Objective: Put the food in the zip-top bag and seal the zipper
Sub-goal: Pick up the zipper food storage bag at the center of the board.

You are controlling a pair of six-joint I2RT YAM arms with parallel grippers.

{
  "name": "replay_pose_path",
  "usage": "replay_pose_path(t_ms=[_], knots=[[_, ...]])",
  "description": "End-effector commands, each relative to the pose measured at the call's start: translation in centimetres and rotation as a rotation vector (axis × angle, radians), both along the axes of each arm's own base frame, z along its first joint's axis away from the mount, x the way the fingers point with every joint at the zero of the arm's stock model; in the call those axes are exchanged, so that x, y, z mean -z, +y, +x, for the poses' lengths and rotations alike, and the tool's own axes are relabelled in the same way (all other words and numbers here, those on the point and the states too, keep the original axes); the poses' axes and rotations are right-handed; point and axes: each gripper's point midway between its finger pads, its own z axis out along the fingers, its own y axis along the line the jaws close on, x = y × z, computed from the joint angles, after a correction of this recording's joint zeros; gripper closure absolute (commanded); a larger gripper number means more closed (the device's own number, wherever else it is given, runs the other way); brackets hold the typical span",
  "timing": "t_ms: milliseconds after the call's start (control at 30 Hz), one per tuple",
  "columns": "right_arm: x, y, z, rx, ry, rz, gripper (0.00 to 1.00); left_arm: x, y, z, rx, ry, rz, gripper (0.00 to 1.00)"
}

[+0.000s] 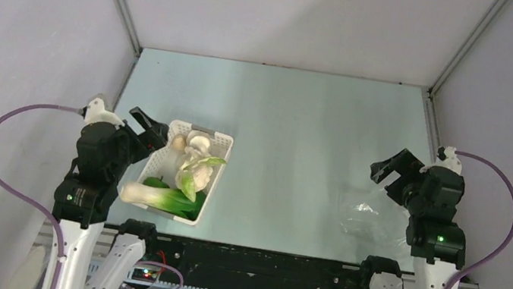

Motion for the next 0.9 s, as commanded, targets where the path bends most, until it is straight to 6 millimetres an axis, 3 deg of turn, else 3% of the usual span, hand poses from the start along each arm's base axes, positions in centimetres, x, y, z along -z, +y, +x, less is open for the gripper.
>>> replay_pose_path(t_ms=[0,200,367,433,633,733,867], knots=[[-0.8,-0.4,0.2,0.011,-0.008,-0.019,0.00,0.5,-1.7,0.7,0.101,-0.011,-0.023,0.02],[0.9,-2.0,1.2,0.054,0.066,-0.095,0.00,1.4,-4.4,1.6,0.241,-0.009,-0.073,0.02],[3.2,-5.6,3.4,0.207,0.181,-0.114,0.00,3.0,-5.8,2.1,0.312,0.022,-0.110,0.02],[4.0,-7.8,4.6,0.255,0.218,-0.129,0.00,3.5,-6.1,2.1,0.334,0.046,-0.111,0.02],[6.4,-18.3,8.3,0.450,0.240,-0.207,0.00,4.7,-6.1,1.6,0.347,0.092,-0.102,0.02],[7.1,-20.6,10.3,0.443,0.213,-0.198,0.00,5.0,-6.1,1.5,0.344,0.095,-0.107,0.02],[10.3,-22.4,11.1,0.422,0.302,-0.199,0.00,5.4,-6.0,1.5,0.337,0.105,-0.105,0.02]])
